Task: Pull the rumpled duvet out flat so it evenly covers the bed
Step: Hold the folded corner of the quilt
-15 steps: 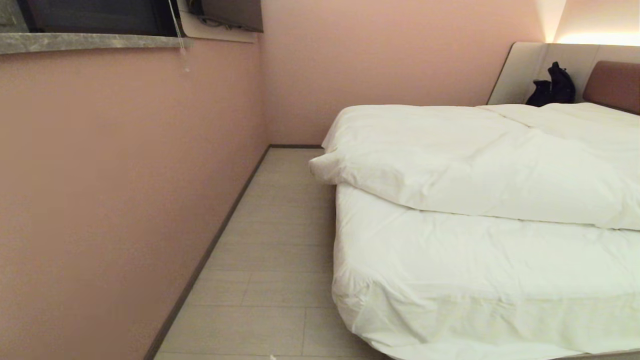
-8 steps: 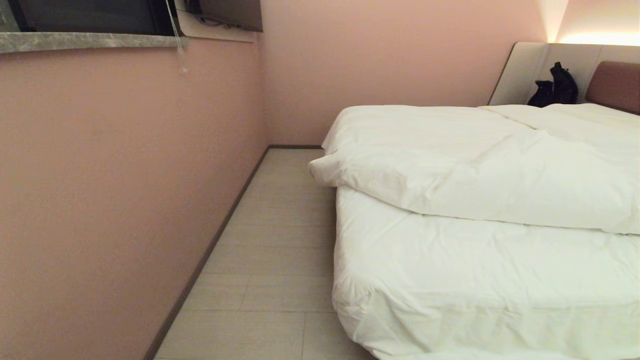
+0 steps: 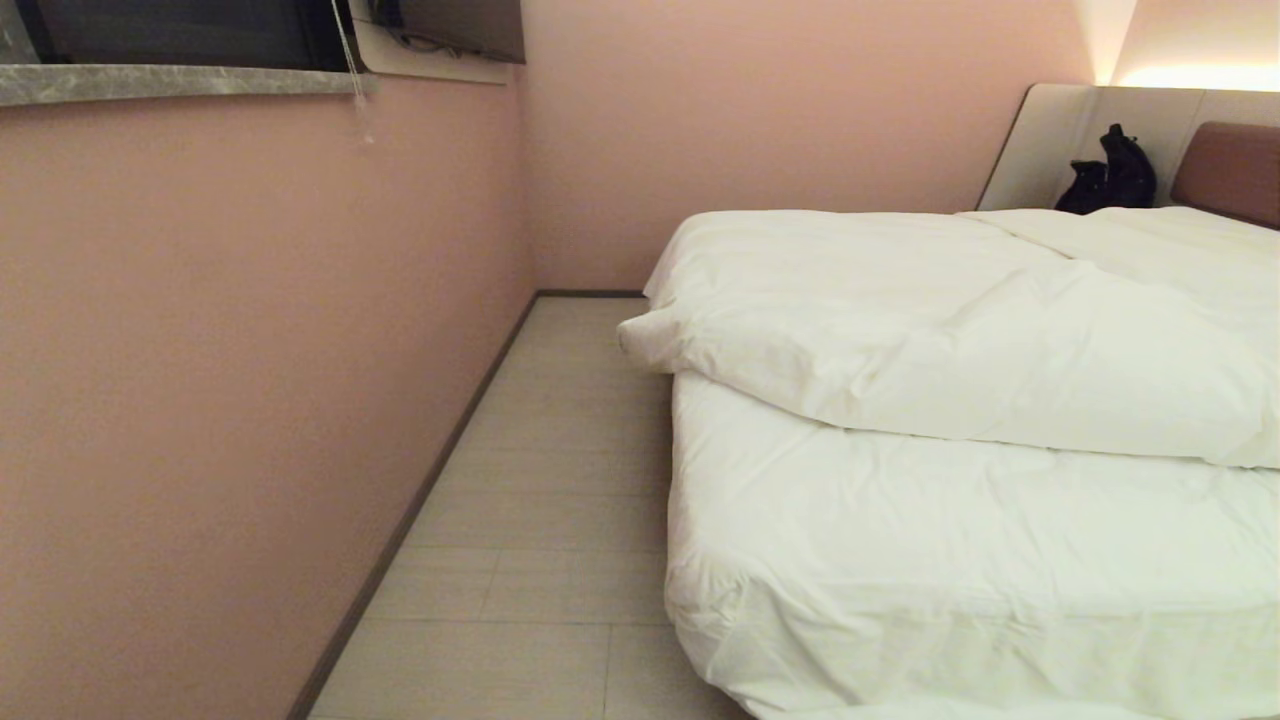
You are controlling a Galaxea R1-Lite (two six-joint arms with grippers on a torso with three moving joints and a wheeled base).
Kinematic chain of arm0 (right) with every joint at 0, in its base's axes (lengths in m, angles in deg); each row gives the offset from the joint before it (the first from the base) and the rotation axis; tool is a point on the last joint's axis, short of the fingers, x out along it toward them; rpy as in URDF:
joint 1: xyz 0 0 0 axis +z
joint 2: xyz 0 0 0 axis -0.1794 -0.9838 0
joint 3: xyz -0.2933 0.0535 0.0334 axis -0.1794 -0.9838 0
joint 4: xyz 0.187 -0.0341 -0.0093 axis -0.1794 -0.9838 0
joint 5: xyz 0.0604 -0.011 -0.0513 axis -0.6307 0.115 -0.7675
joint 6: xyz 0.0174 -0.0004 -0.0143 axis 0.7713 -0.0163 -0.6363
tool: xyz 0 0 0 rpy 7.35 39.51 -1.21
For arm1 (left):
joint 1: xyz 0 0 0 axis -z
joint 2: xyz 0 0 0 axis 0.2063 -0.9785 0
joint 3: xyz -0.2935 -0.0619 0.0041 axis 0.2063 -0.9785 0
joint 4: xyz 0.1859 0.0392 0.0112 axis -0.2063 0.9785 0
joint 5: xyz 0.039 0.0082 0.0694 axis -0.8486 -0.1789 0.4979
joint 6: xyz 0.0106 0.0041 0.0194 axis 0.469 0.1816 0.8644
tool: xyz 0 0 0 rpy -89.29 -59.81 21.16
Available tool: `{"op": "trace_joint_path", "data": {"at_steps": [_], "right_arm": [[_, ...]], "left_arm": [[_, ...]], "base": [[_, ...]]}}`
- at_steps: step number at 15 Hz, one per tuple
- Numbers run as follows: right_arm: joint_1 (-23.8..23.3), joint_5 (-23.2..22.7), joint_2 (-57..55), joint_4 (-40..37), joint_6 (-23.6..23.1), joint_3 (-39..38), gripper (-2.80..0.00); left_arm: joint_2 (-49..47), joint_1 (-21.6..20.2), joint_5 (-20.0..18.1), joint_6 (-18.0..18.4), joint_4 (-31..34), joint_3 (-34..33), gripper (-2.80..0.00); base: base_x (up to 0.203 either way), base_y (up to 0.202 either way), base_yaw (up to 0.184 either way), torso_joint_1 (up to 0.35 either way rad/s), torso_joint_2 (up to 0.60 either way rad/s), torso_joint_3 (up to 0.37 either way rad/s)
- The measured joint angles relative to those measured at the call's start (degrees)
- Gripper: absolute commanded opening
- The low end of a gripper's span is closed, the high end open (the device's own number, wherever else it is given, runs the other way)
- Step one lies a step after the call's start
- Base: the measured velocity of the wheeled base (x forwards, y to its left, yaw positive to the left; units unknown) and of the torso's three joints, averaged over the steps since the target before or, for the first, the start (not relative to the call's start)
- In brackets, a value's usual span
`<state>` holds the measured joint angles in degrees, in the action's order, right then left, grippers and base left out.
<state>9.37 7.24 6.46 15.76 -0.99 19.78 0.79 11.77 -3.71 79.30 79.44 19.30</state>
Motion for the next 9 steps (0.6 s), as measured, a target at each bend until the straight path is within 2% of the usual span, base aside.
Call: {"op": "trace_joint_path", "data": {"at_steps": [4,9], "right_arm": [[0.0,0.0,0.0,0.0,0.0,0.0,-2.8],[0.0,0.0,0.0,0.0,0.0,0.0,-2.8]], "left_arm": [[0.0,0.0,0.0,0.0,0.0,0.0,-2.8],[0.0,0.0,0.0,0.0,0.0,0.0,-2.8]], "base": [[0.0,-0.015,0.0,0.001,0.0,-0.001],[0.0,-0.175,-0.002,0.002,0.0,0.001]]}}
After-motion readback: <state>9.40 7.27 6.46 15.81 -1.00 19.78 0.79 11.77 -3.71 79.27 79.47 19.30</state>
